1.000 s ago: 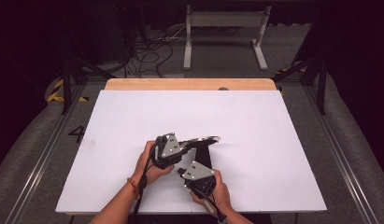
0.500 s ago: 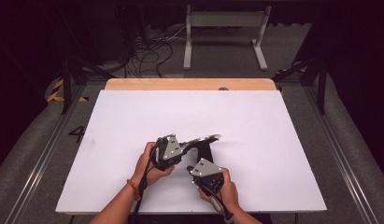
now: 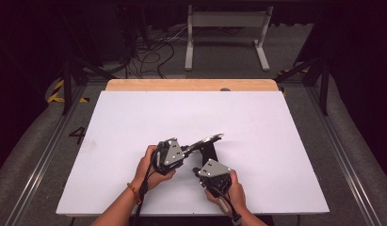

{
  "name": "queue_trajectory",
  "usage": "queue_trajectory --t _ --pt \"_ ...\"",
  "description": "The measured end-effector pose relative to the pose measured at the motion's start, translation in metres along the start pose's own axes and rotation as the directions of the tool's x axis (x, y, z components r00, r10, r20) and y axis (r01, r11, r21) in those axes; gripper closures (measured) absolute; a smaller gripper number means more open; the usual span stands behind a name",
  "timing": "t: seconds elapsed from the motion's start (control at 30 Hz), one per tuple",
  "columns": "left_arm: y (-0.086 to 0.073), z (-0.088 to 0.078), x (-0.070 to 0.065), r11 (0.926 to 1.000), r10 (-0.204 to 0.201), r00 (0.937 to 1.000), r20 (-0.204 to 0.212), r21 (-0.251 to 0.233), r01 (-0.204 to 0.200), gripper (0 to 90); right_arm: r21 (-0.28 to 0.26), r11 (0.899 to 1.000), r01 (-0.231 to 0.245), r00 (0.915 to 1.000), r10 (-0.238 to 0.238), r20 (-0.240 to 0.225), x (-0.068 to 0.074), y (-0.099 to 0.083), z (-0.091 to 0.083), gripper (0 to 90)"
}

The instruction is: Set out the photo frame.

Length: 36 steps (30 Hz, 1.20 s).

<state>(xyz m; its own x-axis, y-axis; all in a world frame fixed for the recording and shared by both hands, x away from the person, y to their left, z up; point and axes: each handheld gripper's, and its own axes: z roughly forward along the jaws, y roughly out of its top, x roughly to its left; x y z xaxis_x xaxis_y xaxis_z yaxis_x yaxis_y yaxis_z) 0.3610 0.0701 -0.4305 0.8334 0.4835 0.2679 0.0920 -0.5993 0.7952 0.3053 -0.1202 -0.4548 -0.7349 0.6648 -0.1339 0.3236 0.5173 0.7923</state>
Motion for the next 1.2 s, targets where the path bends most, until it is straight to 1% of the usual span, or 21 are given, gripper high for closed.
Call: queue_trajectory --t 0.07,0.13,0.17,0.2,0.23,0.3,0.33,0.37,0.5,0.57,0.67,0.77,0.83,0.87,0.9,0.93,1.0,1.03,1.13,1.17,1.2 --pt "-0.001 0.002 0.001 0.9999 -0.008 1.0 -0.004 -0.006 0.008 76.3 0.004 1.0 0.002 1.0 -0.002 -0.004 0.0 -0.001 0.0 89.9" --pt "-0.003 0.003 0.002 0.9999 0.003 1.0 -0.004 -0.015 -0.003 74.2 0.008 1.0 -0.005 0.9999 0.005 -0.01 0.002 -0.003 0.0 89.6" --pt "-0.003 0.004 0.002 0.9999 0.009 0.9999 -0.01 -0.011 -0.01 73.1 0.011 1.0 -0.008 0.9998 0.008 -0.016 0.002 -0.004 0.001 88.8" --pt "-0.004 0.006 0.002 0.9999 0.009 0.9999 -0.014 -0.008 -0.009 70.7 0.008 1.0 -0.02 0.9996 0.02 -0.02 0.002 -0.004 0.001 88.4" --pt "-0.005 0.007 0.002 0.9999 0.0 1.0 -0.008 -0.015 0.0 69.9 -0.004 1.0 -0.031 0.9992 0.031 -0.027 0.002 -0.004 0.0 88.4" --pt "-0.006 0.01 0.004 0.9999 -0.005 1.0 -0.009 -0.012 0.005 68.0 -0.02 1.0 -0.02 0.9996 0.019 -0.022 0.004 -0.003 0.0 88.4" --pt "-0.006 0.012 0.004 0.9999 -0.006 1.0 -0.006 -0.011 0.006 66.5 -0.033 0.999 -0.027 0.9992 0.026 -0.03 0.005 -0.002 0.0 88.4" --pt "-0.007 0.014 0.005 0.9999 -0.011 0.9999 -0.007 -0.012 0.011 65.2 -0.037 0.999 -0.021 0.9992 0.019 -0.036 0.006 -0.002 0.0 88.4" --pt "-0.008 0.019 0.006 0.9999 -0.012 0.9997 -0.02 0.009 0.013 62.9 -0.029 1.0 0.002 0.9994 -0.003 -0.033 0.011 -0.002 0.005 87.5" --pt "-0.008 0.021 0.005 0.9999 -0.008 0.9999 -0.011 0.01 0.008 65.4 -0.029 0.999 0.025 0.9997 -0.025 -0.002 0.013 -0.002 0.006 87.4" --pt "-0.007 0.022 0.0 0.9992 0.035 0.9993 -0.013 0.02 -0.035 78.5 -0.024 0.999 0.032 0.9994 -0.032 0.013 0.011 -0.001 0.004 87.4" --pt "-0.007 0.021 0.0 0.9994 0.026 0.9996 -0.007 0.022 -0.026 79.0 -0.013 1.0 0.013 0.9996 -0.012 0.027 0.006 -0.002 0.004 87.7" --pt "-0.008 0.021 0.0 0.9994 0.023 0.9997 -0.006 0.025 -0.023 79.3 -0.018 1.0 0.008 0.9998 -0.007 0.02 0.004 -0.003 0.004 87.9" --pt "-0.008 0.021 0.0 0.9994 0.024 0.9997 -0.006 0.025 -0.024 79.3 -0.014 1.0 0.023 0.9993 -0.023 0.031 0.005 -0.002 0.003 87.6" --pt "-0.008 0.021 0.0 0.9995 0.023 0.9997 -0.001 0.022 -0.023 79.3 -0.011 0.999 0.05 0.9973 -0.049 0.055 0.007 -0.002 0.003 86.6" --pt "-0.008 0.021 0.001 0.9995 0.021 0.9998 -0.001 0.022 -0.021 79.3 -0.015 0.998 0.062 0.9958 -0.061 0.067 0.01 -0.001 0.003 86.4" --pt "-0.008 0.021 0.001 0.9997 0.014 0.9999 0.005 0.022 -0.014 79.3 -0.014 0.998 0.064 0.9967 -0.063 0.052 0.012 0.0 0.004 86.3" --pt "-0.008 0.021 0.001 0.9997 0.013 0.9999 0.005 0.022 -0.013 79.2 -0.013 0.997 0.07 0.9961 -0.069 0.055 0.013 0.0 0.005 86.4" --pt "-0.008 0.02 0.002 0.9997 0.01 0.9999 0.006 0.023 -0.01 79.3 -0.011 0.998 0.056 0.9968 -0.055 0.057 0.012 -0.001 0.007 86.9" --pt "-0.008 0.02 0.002 0.9996 0.012 0.9999 0.006 0.025 -0.013 79.6 -0.01 0.999 0.038 0.9972 -0.037 0.064 0.008 -0.001 0.008 88.7" --pt "-0.008 0.019 0.002 0.9995 0.009 0.9999 0.007 0.029 -0.01 79.7 -0.014 1.0 0.028 0.9979 -0.027 0.059 0.007 -0.001 0.008 89.2"
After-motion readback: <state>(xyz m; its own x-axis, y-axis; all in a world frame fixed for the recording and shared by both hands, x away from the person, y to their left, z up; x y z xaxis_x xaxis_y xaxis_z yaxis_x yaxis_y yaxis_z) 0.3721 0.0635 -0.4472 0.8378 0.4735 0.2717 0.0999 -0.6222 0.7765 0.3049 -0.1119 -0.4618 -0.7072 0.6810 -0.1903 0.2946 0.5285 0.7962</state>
